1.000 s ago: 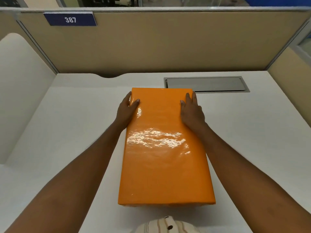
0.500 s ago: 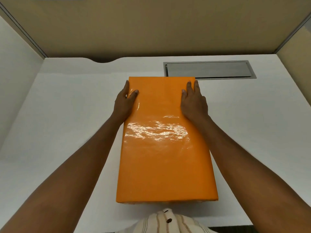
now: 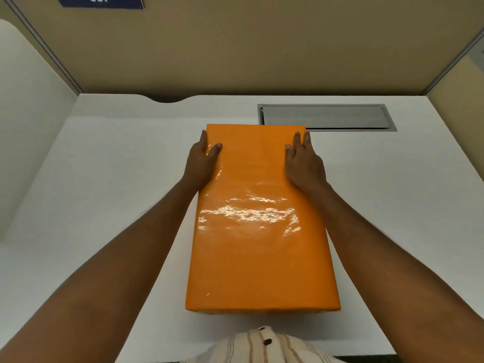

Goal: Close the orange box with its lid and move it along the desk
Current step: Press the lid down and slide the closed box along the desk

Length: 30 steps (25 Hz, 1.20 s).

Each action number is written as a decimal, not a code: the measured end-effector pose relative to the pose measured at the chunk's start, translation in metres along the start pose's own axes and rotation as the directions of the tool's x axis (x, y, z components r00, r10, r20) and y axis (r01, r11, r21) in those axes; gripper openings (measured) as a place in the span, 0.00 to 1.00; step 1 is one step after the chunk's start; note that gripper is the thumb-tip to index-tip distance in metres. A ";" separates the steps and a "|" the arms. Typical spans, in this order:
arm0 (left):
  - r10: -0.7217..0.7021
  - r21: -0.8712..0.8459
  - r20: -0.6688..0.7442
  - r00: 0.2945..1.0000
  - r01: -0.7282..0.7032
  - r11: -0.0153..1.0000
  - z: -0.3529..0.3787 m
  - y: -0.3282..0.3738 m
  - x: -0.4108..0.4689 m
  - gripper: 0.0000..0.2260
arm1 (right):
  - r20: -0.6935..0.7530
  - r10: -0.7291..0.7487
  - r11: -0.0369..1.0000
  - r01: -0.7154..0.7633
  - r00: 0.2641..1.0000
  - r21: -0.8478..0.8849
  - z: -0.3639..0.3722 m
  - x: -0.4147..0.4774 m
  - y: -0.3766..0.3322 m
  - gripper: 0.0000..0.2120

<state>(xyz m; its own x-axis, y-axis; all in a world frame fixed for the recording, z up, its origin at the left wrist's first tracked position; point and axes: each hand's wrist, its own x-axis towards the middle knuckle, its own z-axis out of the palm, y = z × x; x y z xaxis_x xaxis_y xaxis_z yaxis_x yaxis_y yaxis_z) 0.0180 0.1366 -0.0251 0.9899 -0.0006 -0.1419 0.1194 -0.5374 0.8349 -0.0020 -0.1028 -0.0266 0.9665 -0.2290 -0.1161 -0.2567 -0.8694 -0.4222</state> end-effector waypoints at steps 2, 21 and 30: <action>0.001 0.080 -0.038 0.999 0.002 0.997 -0.002 0.004 -0.004 0.29 | 0.023 -0.018 0.999 0.016 1.000 0.052 -0.004 -0.003 0.001 0.29; -0.112 -0.012 -0.039 0.993 0.111 0.994 -0.004 -0.011 -0.190 0.25 | 0.135 -0.112 0.974 0.083 0.984 0.209 -0.009 -0.166 0.050 0.34; -0.125 -0.055 -0.092 0.988 0.121 0.991 0.001 -0.015 -0.189 0.24 | 0.051 -0.139 0.957 0.121 0.989 0.262 0.005 -0.167 0.054 0.32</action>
<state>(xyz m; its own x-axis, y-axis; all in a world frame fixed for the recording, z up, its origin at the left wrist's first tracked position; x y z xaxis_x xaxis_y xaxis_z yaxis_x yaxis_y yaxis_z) -0.1710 0.1440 -0.0115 0.9699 0.1441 -0.1961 0.2420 -0.4861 0.8397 -0.1770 -0.1095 -0.0341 0.9913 -0.0835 -0.1022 -0.1302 -0.7453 -0.6539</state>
